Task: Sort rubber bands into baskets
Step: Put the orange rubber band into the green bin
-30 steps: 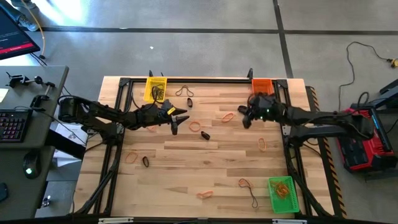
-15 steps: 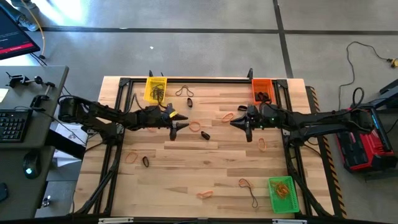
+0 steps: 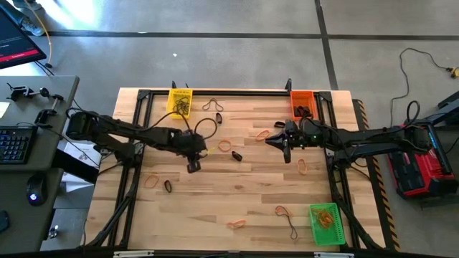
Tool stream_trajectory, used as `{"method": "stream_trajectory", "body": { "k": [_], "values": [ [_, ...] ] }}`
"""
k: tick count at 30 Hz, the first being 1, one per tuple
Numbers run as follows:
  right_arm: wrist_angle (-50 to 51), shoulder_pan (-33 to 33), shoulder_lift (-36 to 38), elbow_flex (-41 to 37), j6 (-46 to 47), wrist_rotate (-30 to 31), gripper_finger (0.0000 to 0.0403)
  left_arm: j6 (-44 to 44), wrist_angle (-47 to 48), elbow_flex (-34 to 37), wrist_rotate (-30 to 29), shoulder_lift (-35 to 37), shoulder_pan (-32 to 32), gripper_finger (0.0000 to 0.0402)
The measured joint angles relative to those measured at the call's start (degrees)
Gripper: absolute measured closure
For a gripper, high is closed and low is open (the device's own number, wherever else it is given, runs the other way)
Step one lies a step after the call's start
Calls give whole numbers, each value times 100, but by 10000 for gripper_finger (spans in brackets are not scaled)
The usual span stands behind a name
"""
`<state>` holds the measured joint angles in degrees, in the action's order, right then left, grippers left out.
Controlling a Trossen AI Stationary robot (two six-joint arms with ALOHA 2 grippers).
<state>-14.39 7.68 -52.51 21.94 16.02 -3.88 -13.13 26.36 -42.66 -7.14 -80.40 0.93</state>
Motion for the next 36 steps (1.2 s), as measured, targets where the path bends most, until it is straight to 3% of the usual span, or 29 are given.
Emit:
{"method": "stream_trajectory", "body": {
  "k": [5, 10, 27, 32, 36],
  "values": [
    [9, 0, -2, 0, -106, 5, 370, -587, 1458, -211, -628, 0, -139, 310],
    [18, 0, -2, 0, -189, 20, 370, -1169, 2215, -201, -1031, 0, -131, 310],
    [37, 0, -4, 2, -197, 14, 370, -1259, 1944, 562, -1132, -2, 789, 260],
    [35, 0, -4, 2, -193, 14, 370, -904, 1536, 787, -991, -2, 936, 276],
    [42, 2, -4, 2, -151, 4, 370, -742, 1462, 807, -930, 0, 959, 312]
  ]
}}
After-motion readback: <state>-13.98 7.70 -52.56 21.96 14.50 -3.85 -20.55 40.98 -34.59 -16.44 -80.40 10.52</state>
